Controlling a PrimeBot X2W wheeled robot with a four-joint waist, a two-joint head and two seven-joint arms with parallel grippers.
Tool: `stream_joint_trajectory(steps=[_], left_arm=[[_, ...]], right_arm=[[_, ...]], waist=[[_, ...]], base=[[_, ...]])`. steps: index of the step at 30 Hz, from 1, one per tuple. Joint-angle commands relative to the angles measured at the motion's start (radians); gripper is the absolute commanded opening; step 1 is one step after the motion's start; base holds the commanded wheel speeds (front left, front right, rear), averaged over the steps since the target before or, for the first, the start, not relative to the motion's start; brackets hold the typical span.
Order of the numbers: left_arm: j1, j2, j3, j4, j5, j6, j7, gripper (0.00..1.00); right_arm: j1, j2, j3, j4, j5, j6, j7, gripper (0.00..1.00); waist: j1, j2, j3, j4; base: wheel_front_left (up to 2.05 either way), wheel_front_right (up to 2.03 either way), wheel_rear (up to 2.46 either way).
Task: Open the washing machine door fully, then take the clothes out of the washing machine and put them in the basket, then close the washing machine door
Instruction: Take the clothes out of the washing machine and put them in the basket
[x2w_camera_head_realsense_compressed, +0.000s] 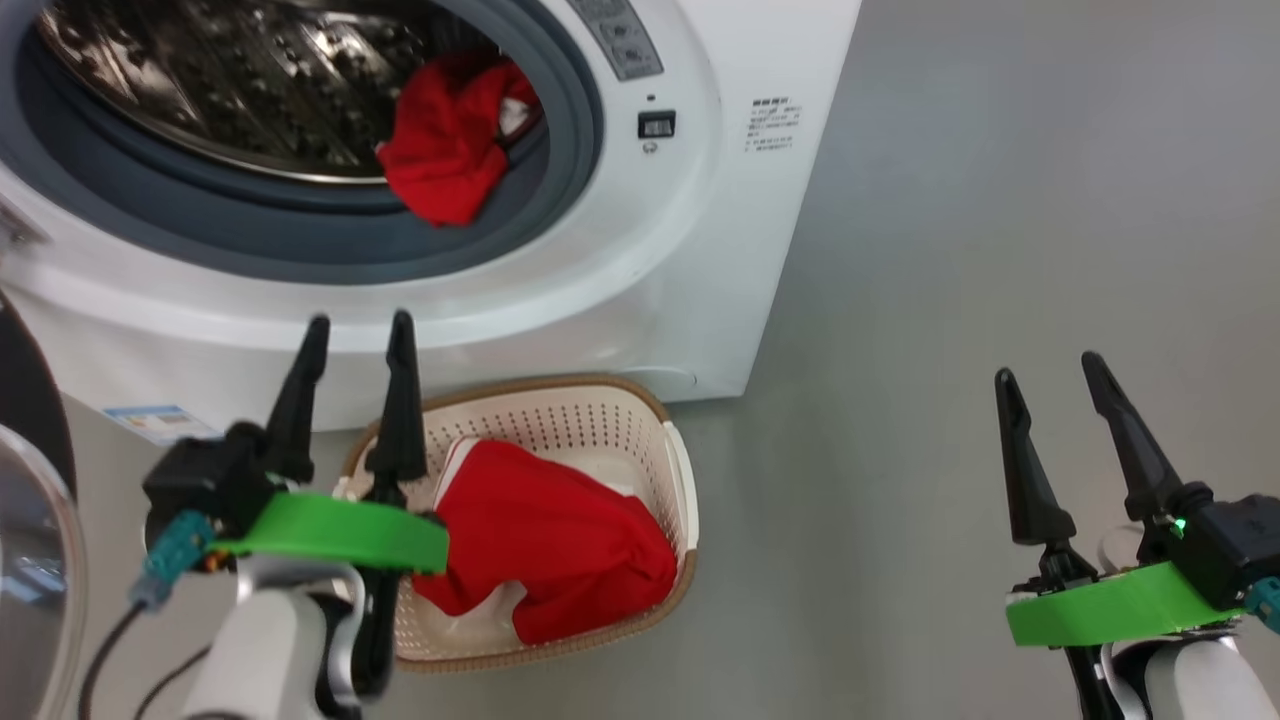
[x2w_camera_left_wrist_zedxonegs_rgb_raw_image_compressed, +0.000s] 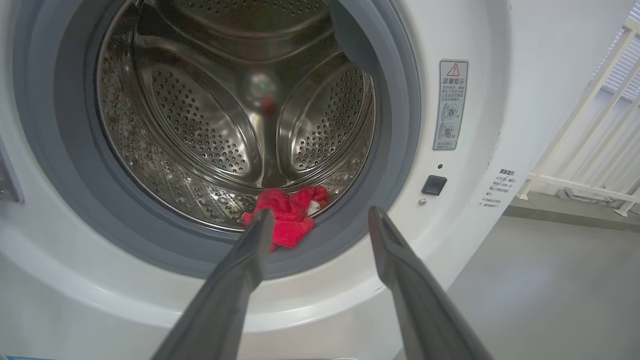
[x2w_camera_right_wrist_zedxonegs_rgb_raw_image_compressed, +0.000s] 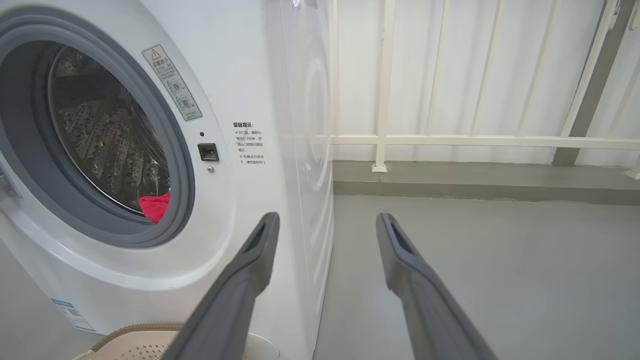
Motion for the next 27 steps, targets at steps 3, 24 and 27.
stream_joint_trajectory(steps=[3, 24, 27], left_arm=[[-0.095, 0.026, 0.039, 0.012, 0.01, -0.005, -0.019, 1.0], [-0.495, 0.054, 0.075, 0.329, -0.012, -0.069, -0.043, 1.0], [-0.539, 0.062, 0.079, 0.371, -0.016, -0.076, -0.044, 1.0]], right_arm=[[-0.048, -0.013, 0.027, -0.043, -0.002, 0.006, -0.006, 1.0], [-0.11, -0.013, 0.064, -0.059, -0.019, 0.006, -0.006, 1.0], [-0.115, -0.013, 0.067, -0.058, -0.02, 0.006, -0.006, 1.0]], waist=[[0.0, 0.0, 0.077, -0.012], [0.0, 0.0, 0.227, -0.039], [0.0, 0.0, 0.238, -0.041]], base=[[0.0, 0.0, 0.0], [0.0, 0.0, 0.0], [0.0, 0.0, 0.0]])
